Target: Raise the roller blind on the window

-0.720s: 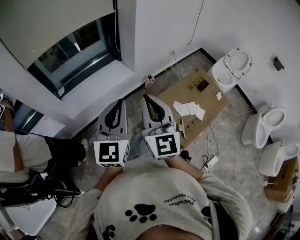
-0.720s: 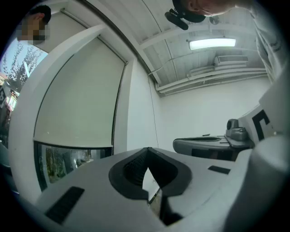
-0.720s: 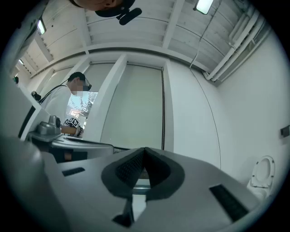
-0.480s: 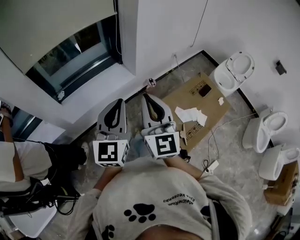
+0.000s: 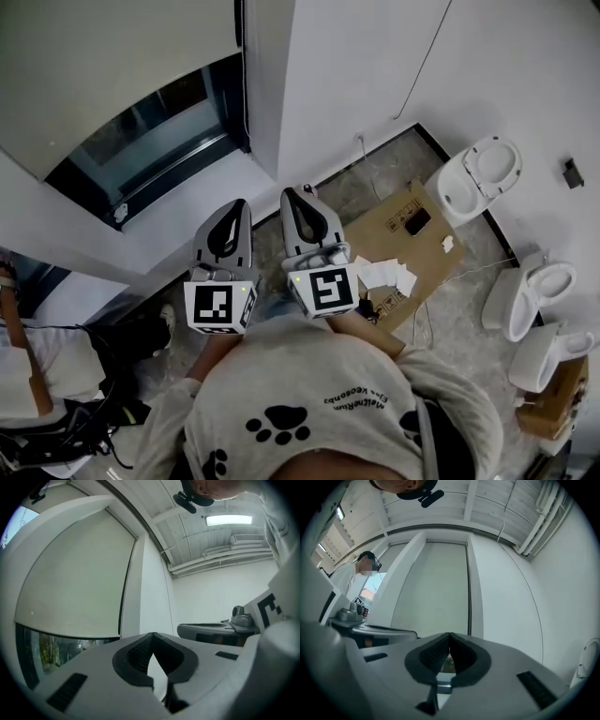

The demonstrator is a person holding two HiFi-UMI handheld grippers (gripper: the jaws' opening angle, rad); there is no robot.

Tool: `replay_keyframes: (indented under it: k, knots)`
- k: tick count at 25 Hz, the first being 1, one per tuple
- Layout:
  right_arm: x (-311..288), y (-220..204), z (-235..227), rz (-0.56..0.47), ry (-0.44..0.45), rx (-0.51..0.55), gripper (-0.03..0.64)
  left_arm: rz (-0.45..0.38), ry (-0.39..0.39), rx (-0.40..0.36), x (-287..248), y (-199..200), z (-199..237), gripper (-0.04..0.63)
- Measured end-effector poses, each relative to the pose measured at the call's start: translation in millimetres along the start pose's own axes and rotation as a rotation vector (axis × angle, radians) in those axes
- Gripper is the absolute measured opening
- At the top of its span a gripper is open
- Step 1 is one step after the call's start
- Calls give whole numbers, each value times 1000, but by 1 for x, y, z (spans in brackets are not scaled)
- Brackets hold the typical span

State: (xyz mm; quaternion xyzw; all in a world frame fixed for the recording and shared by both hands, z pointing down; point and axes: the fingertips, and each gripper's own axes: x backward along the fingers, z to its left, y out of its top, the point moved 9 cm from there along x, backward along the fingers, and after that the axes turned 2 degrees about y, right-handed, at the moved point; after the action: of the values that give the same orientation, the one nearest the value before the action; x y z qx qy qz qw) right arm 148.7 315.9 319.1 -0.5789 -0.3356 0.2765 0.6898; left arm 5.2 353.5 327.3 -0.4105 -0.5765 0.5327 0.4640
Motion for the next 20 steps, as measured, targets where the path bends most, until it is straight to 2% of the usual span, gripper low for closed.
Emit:
replay_keyframes:
  k: [8, 20]
  knots:
    - [-78, -20, -45, -8, 73, -10, 9, -11, 35, -1, -78, -8, 26, 8]
    - [-116, -45, -64, 47, 91, -19, 9, 33, 46, 34, -120, -29, 45, 8]
